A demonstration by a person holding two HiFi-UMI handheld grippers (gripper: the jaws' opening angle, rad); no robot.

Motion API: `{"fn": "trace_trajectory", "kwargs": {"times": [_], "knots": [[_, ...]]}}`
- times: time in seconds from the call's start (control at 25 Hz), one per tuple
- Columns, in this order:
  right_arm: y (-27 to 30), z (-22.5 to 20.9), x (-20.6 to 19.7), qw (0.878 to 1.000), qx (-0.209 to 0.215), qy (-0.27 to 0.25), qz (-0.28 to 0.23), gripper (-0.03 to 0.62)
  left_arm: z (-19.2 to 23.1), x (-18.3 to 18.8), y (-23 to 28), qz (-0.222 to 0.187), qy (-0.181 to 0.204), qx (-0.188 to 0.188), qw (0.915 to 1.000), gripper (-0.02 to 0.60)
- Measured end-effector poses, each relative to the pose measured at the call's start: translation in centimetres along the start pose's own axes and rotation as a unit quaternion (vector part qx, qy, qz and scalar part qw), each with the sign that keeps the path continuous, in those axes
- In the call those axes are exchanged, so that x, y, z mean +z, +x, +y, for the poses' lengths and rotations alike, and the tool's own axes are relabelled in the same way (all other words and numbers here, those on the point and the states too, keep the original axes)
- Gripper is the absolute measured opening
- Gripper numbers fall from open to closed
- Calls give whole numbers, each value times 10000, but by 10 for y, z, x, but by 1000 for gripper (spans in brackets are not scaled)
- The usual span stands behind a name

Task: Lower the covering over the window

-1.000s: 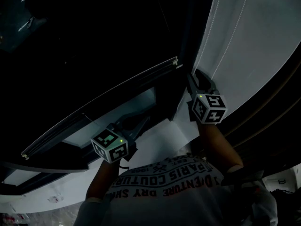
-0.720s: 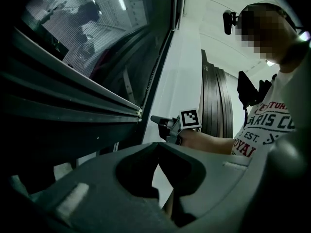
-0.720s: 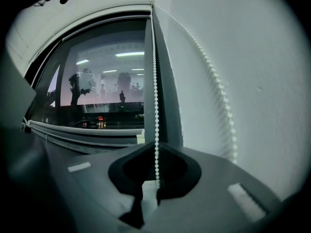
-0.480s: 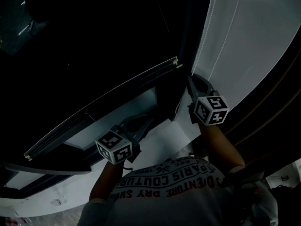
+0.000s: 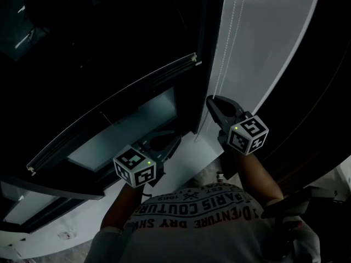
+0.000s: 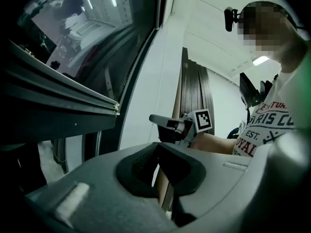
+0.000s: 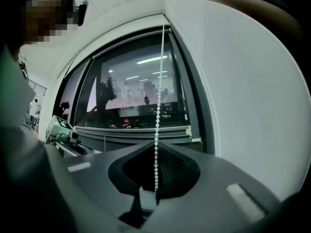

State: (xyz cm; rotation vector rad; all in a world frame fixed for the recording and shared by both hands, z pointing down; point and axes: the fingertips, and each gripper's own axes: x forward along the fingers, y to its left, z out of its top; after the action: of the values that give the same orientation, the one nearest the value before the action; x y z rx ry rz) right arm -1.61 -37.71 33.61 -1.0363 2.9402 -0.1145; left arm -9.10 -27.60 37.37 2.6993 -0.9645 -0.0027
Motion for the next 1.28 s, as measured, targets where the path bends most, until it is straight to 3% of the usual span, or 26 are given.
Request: {"fn": "trace_trajectory", "kwargs": {"times": [0.2,0.4,0.68,1.04,1.28], "knots": [[-32,27,-6,9998,175,61,-89,20,-24,-10,-8,58,28,-100,9999,2],[-49,44,-3,9995,278,35,-137,18,-56,-13,-15,46,128,-477,9988,2],[-67,53,-5,9994,178,97,-292,14,-59,-18,-25,83,-140,-382,9991,2],[-78,63,-26,9998,101,-36,-152,9,-73,-12,-18,30,169,-600,9981,3],[-79,69,-55,9995,206,-2,255,9,-72,10,-1,-32,325,-634,9975,3]]}}
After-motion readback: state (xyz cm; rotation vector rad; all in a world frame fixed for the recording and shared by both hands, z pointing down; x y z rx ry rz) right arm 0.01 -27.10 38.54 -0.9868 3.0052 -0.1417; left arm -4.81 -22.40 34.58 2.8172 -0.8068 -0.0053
